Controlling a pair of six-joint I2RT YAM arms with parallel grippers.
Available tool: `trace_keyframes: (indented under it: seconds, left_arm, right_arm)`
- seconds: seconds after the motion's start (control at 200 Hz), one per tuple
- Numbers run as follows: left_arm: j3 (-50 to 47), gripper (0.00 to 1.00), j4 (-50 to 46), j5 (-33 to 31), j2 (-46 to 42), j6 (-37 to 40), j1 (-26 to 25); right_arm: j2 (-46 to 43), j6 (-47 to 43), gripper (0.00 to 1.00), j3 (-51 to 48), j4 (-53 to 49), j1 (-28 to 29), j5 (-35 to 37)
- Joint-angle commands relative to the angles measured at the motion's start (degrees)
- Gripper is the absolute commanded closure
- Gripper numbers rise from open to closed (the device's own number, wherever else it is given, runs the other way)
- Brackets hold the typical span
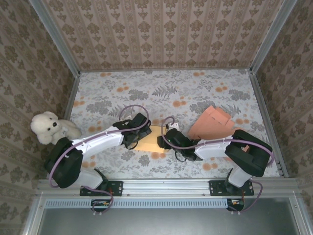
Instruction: Fold the paper box
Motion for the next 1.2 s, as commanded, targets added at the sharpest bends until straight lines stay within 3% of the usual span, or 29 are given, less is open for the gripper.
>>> trace_keyframes:
  seconds: [0.0,0.19,0.34,0.615,1.065,1.195]
  left_arm:
    - [0.08,0.02,-5.21,0.8,-2.63,-1.97,-1.18]
    - [0.06,0.02,-8.37,-0.12,-5.08,-4.94,-4.95]
    - [-0.75,0.02,-8.71,-2.14,-4.63,-2.44,-3.6]
    - [-4.23,0.01,4.52,0.67,-3.48,8.23,-0.47]
    - [-1.16,0.02,-2.6,-2.71,2.2,0.73,-3.16]
    - [-0.26,0.02,-1.74,0.33,4.64,0.09,-3.61]
  right_arm:
    - [2.99,1.24,0.44,-1.48,0.66,0.06,1.44]
    - [3.72,2.81,0.45,-2.44,3.13,0.41,1.04]
    - [2.26,2.92,0.45,-2.91,2.96,0.5,0.61]
    - [1.27,2.86,0.45,-3.17,2.77,0.61,0.55]
    - [1.58,3.38,0.45,-3.34,3.61,0.7,0.33]
    - [1.82,3.53,0.45,-3.34,3.64,0.72,0.49]
